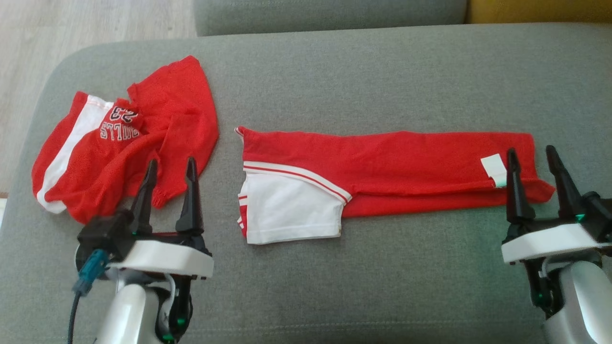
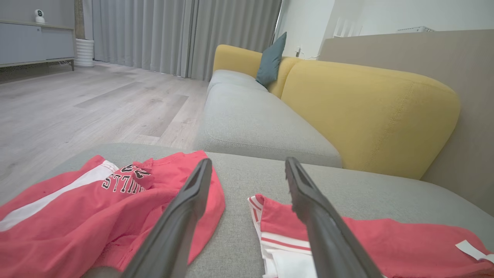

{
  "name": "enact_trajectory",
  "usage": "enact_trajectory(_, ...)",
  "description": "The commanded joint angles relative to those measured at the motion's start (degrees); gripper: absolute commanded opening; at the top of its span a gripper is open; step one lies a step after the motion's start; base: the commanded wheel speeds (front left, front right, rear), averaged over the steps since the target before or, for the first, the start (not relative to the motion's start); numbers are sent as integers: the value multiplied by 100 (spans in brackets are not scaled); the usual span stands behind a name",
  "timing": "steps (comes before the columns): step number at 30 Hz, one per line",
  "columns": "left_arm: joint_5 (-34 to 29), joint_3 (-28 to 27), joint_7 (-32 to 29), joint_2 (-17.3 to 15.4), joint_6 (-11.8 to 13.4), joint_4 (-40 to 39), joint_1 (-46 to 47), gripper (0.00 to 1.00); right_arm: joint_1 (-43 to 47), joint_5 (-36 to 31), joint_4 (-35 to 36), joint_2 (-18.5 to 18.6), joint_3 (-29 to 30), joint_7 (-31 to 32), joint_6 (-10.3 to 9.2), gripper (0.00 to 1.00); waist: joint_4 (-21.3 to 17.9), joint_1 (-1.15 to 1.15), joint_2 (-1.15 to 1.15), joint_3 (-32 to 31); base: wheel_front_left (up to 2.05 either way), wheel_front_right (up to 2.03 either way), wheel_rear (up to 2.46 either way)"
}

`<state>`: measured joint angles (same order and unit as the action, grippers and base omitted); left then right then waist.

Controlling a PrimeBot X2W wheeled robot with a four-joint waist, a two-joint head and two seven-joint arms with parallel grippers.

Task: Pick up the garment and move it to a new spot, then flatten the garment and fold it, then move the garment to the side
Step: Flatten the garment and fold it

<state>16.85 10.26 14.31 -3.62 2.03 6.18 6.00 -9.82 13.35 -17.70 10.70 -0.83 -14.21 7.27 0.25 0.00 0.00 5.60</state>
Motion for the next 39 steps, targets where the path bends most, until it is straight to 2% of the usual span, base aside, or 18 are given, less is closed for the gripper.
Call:
enact_trajectory(1,-51,-210,68,-17,-26,-148,222,100,-78,-44,179,19,-58,-74,22,100,10,0,0,24,0,0,0)
enact_trajectory(5,-175,-265,68,38,-181,-84,270,100,-145,-183,19,-63,173,-76,22,100,47,0,0,164,0,0,0)
enact_trajectory(9,-219,-261,68,62,-275,20,304,100,-338,-320,-362,-189,644,-5,22,100,72,0,0,280,0,0,0)
enact_trajectory(14,-205,-158,68,71,-304,35,405,100,-714,-487,-929,-377,1320,400,22,100,125,0,0,472,0,0,0)
enact_trajectory(22,-191,-11,69,73,-280,1,524,100,-1428,-1149,-1593,-487,2274,764,22,100,277,0,0,879,0,0,0)
enact_trajectory(33,-152,-39,69,74,-268,-43,697,100,-1658,-1353,-2011,-600,2601,1172,22,100,312,0,0,1163,0,0,0)
enact_trajectory(39,-166,-77,69,74,-281,-30,762,100,-1710,-1232,-2096,-682,2604,1270,22,100,234,0,0,1232,0,0,0)
